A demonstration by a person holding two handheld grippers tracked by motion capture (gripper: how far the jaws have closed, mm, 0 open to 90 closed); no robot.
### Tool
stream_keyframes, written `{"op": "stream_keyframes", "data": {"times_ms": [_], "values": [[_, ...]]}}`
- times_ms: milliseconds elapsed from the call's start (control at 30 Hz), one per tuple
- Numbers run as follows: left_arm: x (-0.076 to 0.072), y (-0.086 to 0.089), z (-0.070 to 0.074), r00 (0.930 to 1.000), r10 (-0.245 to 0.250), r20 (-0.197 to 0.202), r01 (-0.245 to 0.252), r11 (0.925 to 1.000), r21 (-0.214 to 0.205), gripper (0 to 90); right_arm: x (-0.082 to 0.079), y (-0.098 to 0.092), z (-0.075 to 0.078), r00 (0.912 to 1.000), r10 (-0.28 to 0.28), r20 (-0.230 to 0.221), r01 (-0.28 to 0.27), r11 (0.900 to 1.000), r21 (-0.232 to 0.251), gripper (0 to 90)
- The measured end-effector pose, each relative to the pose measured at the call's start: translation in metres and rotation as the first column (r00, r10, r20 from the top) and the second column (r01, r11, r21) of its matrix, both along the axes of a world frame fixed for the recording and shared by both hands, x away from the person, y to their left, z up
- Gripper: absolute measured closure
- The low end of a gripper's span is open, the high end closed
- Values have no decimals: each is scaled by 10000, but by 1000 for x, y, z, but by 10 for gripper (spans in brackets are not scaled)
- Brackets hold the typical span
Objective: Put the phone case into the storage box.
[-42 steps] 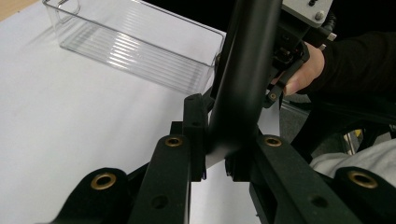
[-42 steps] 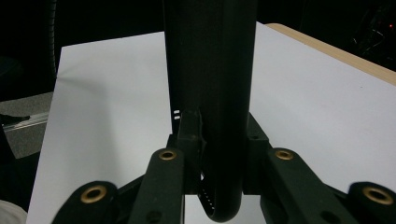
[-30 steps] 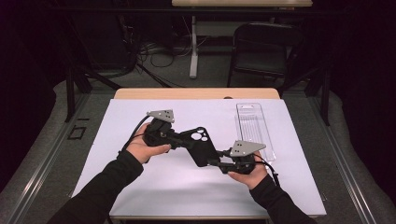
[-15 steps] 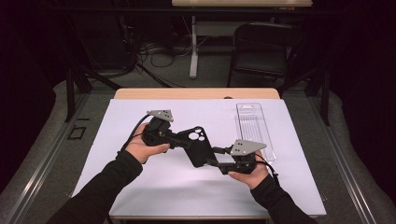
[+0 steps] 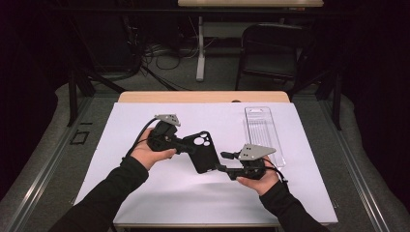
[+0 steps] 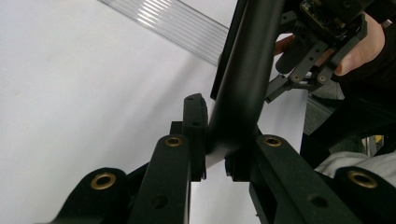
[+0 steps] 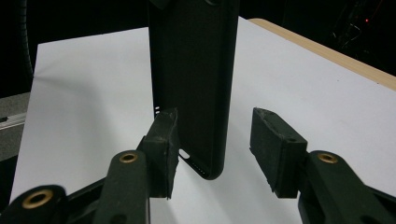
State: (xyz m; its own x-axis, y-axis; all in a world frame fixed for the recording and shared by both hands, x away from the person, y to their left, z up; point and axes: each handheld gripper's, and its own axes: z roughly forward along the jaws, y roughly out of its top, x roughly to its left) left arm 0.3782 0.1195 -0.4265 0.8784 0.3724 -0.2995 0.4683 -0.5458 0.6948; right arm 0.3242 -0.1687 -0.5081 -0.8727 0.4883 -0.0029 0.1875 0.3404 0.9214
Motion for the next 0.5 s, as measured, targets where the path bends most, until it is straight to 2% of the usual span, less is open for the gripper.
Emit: {"op": "stream_keyframes", "data": {"times_ms": [267,467,500], "values": [[-1,1,0,9998,205,-88,-204,9996,187,813,-1,-1,2,9995,-244,214,248,9995,-202,517],[-2,0,1,9997,162,-170,-159,9996,222,813,-2,0,4,9996,-222,-147,215,9989,-420,500],[-3,0,1,9994,339,-21,-338,9986,399,813,-2,1,4,9997,-181,-192,172,9988,-452,501]]}}
